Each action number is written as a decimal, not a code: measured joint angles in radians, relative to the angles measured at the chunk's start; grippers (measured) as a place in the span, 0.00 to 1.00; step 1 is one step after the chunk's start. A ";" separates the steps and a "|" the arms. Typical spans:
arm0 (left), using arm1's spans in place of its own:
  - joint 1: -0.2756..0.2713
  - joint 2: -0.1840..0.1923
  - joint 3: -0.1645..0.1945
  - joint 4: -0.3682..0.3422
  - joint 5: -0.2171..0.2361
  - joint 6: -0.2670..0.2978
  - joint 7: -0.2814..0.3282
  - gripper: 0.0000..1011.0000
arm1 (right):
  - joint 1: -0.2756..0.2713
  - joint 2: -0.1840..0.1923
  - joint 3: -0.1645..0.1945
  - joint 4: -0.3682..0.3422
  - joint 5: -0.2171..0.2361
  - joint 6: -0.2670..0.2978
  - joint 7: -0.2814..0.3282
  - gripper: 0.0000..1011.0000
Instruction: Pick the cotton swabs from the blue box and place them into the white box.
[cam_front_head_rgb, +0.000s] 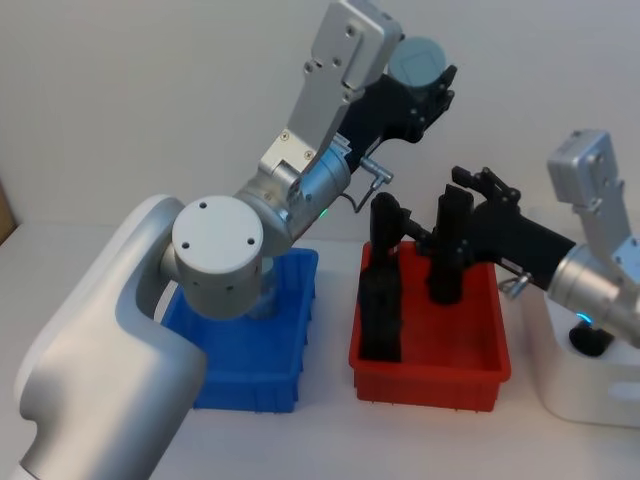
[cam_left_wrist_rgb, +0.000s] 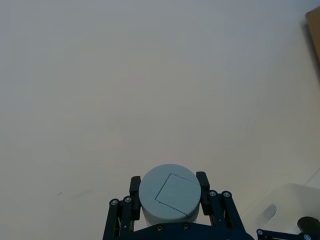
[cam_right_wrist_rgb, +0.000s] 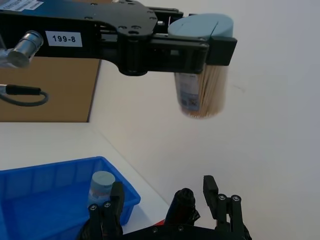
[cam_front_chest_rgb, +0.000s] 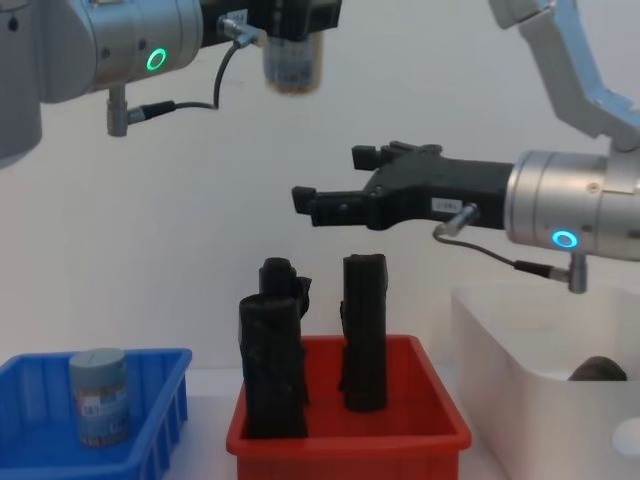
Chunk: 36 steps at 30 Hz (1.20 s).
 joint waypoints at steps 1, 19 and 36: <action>0.002 0.000 0.000 -0.002 0.000 0.004 0.005 0.66 | 0.000 0.000 0.000 0.000 0.000 0.000 0.000 0.99; 0.063 0.013 -0.002 -0.025 0.001 0.085 0.127 0.66 | 0.015 -0.026 -0.017 0.042 -0.006 0.019 -0.077 0.99; 0.065 -0.025 0.014 0.040 -0.040 0.069 0.126 0.66 | 0.023 -0.040 -0.027 0.042 0.029 0.057 -0.084 0.99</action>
